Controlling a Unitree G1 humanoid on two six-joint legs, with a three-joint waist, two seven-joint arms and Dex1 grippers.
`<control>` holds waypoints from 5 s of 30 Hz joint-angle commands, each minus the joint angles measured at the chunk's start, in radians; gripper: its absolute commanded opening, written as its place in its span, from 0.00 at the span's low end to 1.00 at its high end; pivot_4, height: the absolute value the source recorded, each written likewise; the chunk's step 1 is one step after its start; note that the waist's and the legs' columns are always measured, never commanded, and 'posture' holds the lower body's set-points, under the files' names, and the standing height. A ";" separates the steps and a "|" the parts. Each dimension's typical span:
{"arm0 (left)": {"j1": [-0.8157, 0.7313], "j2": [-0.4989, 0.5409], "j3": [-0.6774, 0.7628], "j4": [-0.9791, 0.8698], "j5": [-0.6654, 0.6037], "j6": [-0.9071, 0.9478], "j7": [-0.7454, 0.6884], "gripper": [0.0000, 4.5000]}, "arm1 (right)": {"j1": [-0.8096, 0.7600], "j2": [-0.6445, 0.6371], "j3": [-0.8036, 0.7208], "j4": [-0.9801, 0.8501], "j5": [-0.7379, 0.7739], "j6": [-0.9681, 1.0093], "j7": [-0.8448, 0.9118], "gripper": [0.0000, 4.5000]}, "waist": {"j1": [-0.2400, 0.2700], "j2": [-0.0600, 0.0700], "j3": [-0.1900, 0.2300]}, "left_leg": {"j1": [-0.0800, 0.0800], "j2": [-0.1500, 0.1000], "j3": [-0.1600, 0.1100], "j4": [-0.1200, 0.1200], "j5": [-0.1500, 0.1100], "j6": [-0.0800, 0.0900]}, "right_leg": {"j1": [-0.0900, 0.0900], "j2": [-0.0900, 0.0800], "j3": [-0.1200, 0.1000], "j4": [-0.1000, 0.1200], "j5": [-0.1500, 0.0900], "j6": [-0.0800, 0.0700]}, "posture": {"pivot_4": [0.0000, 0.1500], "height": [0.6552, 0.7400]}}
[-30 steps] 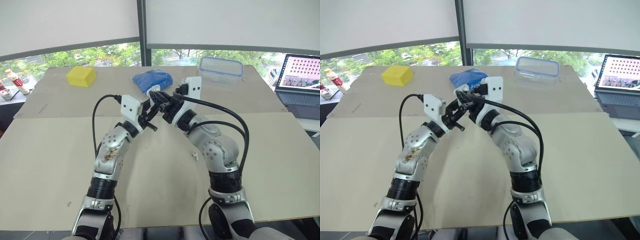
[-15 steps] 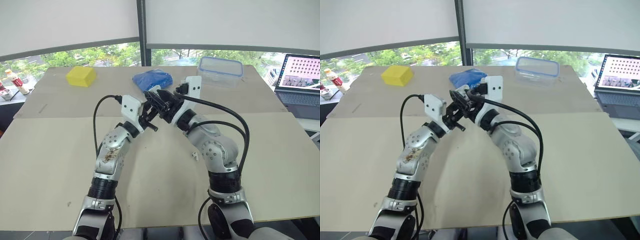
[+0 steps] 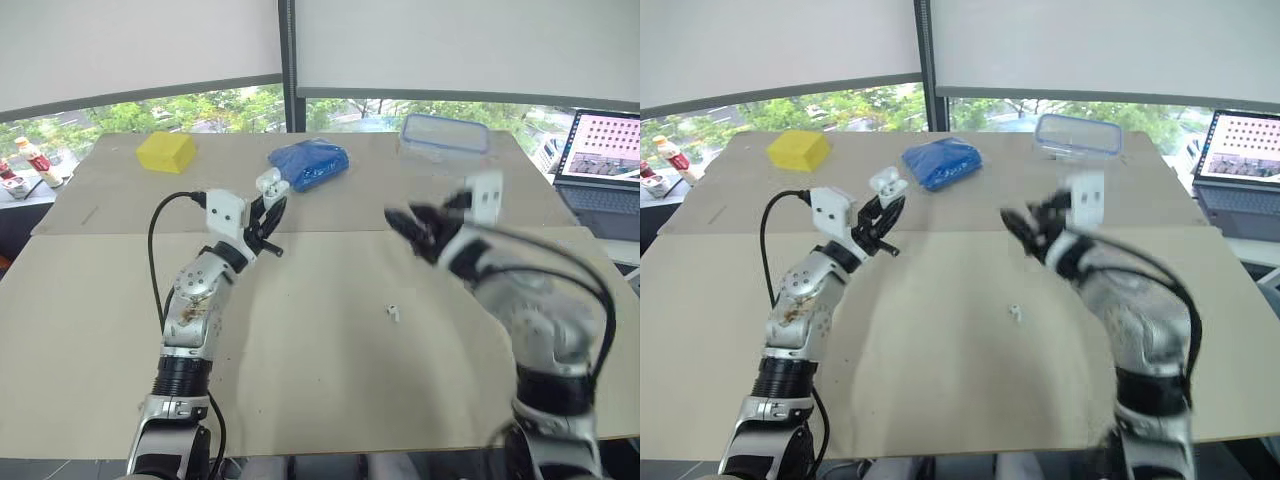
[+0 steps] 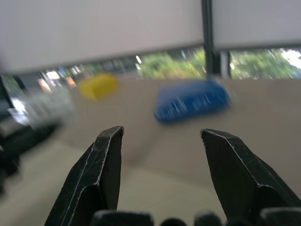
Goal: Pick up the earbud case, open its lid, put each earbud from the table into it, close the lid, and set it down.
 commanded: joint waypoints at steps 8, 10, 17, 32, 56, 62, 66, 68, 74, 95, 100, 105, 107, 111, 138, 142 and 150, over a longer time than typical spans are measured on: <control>0.005 0.040 0.019 -0.029 -0.008 -0.015 -0.014 0.14 | 0.368 0.014 0.041 -0.263 -0.146 -0.050 -0.071 0.65 | 0.007 0.000 0.000 | 0.003 0.001 0.002 0.000 0.000 0.000 | 0.001 0.001 0.001 -0.003 0.000 0.000 | 1.00 1.00; -0.002 0.037 0.016 -0.025 -0.008 -0.014 -0.014 0.14 | 0.362 0.065 0.061 -0.270 -0.148 -0.044 -0.099 0.65 | 0.011 0.000 0.000 | 0.004 0.001 0.001 0.000 0.000 0.000 | 0.002 0.002 0.001 -0.004 0.000 0.000 | 1.00 1.00; -0.007 0.034 0.015 -0.024 -0.008 -0.013 -0.017 0.14 | 0.365 0.100 0.148 -0.253 -0.225 -0.032 -0.132 0.65 | 0.022 0.000 0.000 | 0.004 0.000 0.000 0.000 0.000 0.000 | 0.005 0.000 0.000 -0.004 0.000 0.000 | 1.00 1.00; 0.010 0.032 0.015 -0.049 -0.012 -0.003 -0.013 0.14 | 0.377 0.185 0.207 -0.104 -0.351 -0.068 -0.156 0.65 | 0.020 0.000 0.000 | 0.016 0.001 0.000 -0.002 -0.001 0.001 | 0.018 0.002 -0.001 -0.014 0.000 0.000 | 1.00 1.00; 0.022 0.020 0.009 -0.026 -0.008 -0.037 -0.031 0.14 | 0.234 -0.618 0.144 0.118 -0.246 -0.280 0.785 0.07 | 0.025 0.001 0.001 | 0.023 0.001 0.000 -0.002 -0.003 0.005 | 0.031 0.002 -0.006 -0.022 -0.002 0.002 | 1.00 1.00; 0.042 0.022 0.018 -0.040 -0.006 -0.044 -0.021 0.14 | 0.106 -0.774 0.264 0.463 -0.422 -0.630 1.041 0.07 | 0.016 0.001 0.001 | 0.025 0.002 0.002 -0.001 -0.003 0.005 | 0.033 0.001 -0.004 -0.022 -0.002 0.002 | 1.00 1.00; 0.064 0.022 0.020 -0.067 -0.005 -0.041 -0.009 0.14 | 0.049 -0.749 0.323 0.632 -0.527 -0.787 1.064 0.07 | 0.019 0.001 0.001 | 0.026 0.003 0.002 -0.002 -0.004 0.005 | 0.031 0.001 -0.003 -0.021 -0.002 0.002 | 1.00 1.00; 0.074 0.024 0.022 -0.080 -0.007 -0.037 -0.005 0.14 | 0.039 -0.722 0.324 0.673 -0.534 -0.782 1.062 0.07 | 0.020 0.001 0.001 | 0.025 0.003 0.003 -0.002 -0.004 0.005 | 0.031 0.001 -0.002 -0.021 -0.002 0.002 | 1.00 1.00; 0.087 0.030 0.023 -0.101 -0.009 -0.024 -0.001 0.14 | 0.040 -0.704 0.323 0.732 -0.569 -0.827 1.066 0.36 | 0.022 -0.001 0.001 | 0.027 0.003 0.002 -0.001 -0.004 0.005 | 0.034 0.000 -0.002 -0.021 -0.002 0.003 | 1.00 1.00; 0.080 0.027 0.016 -0.092 -0.008 -0.024 -0.002 0.14 | 0.012 -0.728 0.340 0.833 -0.661 -0.937 1.124 0.45 | 0.045 -0.001 0.001 | 0.027 0.003 0.001 -0.001 -0.004 0.005 | 0.034 -0.001 -0.003 -0.022 -0.002 0.003 | 1.00 1.00; 0.085 0.026 0.015 -0.097 -0.008 -0.022 0.000 0.14 | -0.009 -0.726 0.345 0.855 -0.674 -0.954 1.139 0.45 | 0.046 -0.001 0.001 | 0.027 0.003 0.001 -0.001 -0.004 0.005 | 0.034 -0.001 -0.003 -0.022 -0.002 0.003 | 1.00 1.00; 0.087 0.026 0.014 -0.099 -0.008 -0.020 0.000 0.14 | -0.009 -0.724 0.343 0.856 -0.681 -0.963 1.145 0.45 | 0.046 -0.001 0.001 | 0.027 0.003 0.001 -0.001 -0.004 0.005 | 0.034 -0.001 -0.003 -0.022 -0.002 0.003 | 1.00 1.00; 0.088 0.026 0.015 -0.100 -0.009 -0.019 -0.001 0.14 | -0.009 -0.724 0.343 0.857 -0.686 -0.972 1.143 0.45 | 0.046 -0.001 0.001 | 0.027 0.003 0.001 -0.001 -0.004 0.005 | 0.034 -0.001 -0.003 -0.022 -0.002 0.003 | 1.00 1.00; 0.085 0.028 0.014 -0.098 -0.009 -0.018 -0.003 0.14 | -0.009 -0.720 0.338 0.853 -0.682 -0.964 1.143 0.45 | 0.046 -0.001 0.001 | 0.027 0.003 0.001 -0.001 -0.004 0.005 | 0.034 -0.001 -0.003 -0.022 -0.002 0.003 | 1.00 1.00; 0.038 0.023 -0.017 -0.056 -0.040 -0.015 -0.079 0.14 | -0.220 -0.270 0.094 0.470 -0.361 -0.422 0.810 0.08 | 0.011 -0.002 0.000 | 0.026 0.005 0.002 -0.003 -0.004 0.003 | 0.029 0.002 0.000 -0.019 -0.002 0.002 | 1.00 1.00; -0.001 0.018 -0.040 -0.028 -0.057 -0.005 -0.128 0.14 | -0.311 -0.016 -0.002 0.307 -0.255 -0.309 0.536 0.08 | 0.029 -0.002 0.000 | 0.014 0.003 0.000 -0.001 -0.004 0.002 | 0.018 -0.001 -0.001 -0.015 -0.001 0.002 | 1.00 1.00; -0.049 -0.020 -0.071 0.013 -0.068 0.002 -0.170 0.14 | -0.290 0.222 0.042 0.092 -0.208 -0.266 0.294 0.08 | 0.039 -0.001 0.000 | 0.008 -0.001 -0.001 0.000 -0.001 -0.003 | 0.015 -0.003 -0.003 -0.014 0.001 0.005 | 1.00 1.00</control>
